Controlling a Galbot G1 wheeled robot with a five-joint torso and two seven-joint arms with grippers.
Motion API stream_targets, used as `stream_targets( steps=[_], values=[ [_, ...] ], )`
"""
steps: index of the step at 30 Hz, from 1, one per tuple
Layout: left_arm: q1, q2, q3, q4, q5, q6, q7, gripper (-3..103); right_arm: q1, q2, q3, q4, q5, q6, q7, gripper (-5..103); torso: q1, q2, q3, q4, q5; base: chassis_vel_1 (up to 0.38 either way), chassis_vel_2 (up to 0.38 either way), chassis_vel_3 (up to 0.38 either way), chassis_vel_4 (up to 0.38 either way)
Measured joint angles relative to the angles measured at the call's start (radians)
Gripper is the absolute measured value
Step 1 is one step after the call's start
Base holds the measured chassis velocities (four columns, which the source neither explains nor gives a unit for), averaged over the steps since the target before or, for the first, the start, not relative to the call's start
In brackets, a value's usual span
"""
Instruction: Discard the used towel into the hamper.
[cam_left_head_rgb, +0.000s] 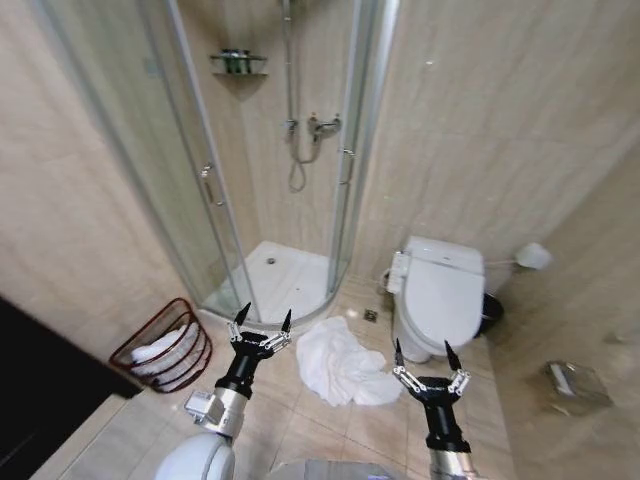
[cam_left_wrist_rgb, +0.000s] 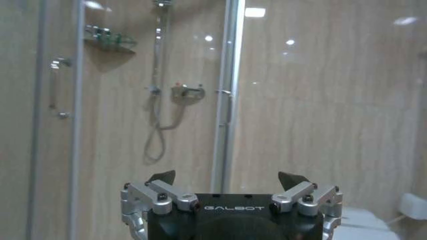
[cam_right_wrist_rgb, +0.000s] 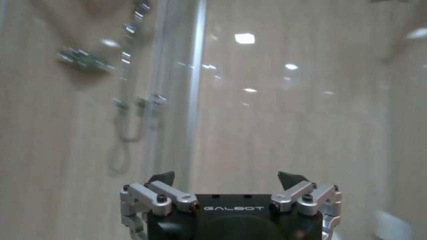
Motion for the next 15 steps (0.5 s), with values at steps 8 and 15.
stream_targets(
  steps=[8, 15],
  values=[
    [0.000, 0.000, 0.000, 0.000, 0.000, 0.000, 0.000, 100, 0.073, 0.000, 0.071, -0.121, 0.120, 0.031, -0.030, 100, 0.000, 0.000, 0.000, 0.0004, -0.0001, -0.023, -0.024, -0.023, -0.018],
    [0.000, 0.000, 0.000, 0.000, 0.000, 0.000, 0.000, 100, 0.080, 0.000, 0.070, -0.107, 0.154, 0.012, -0.046, 100, 0.000, 0.000, 0.000, 0.0002, -0.0003, 0.000, 0.000, 0.000, 0.000]
  ],
)
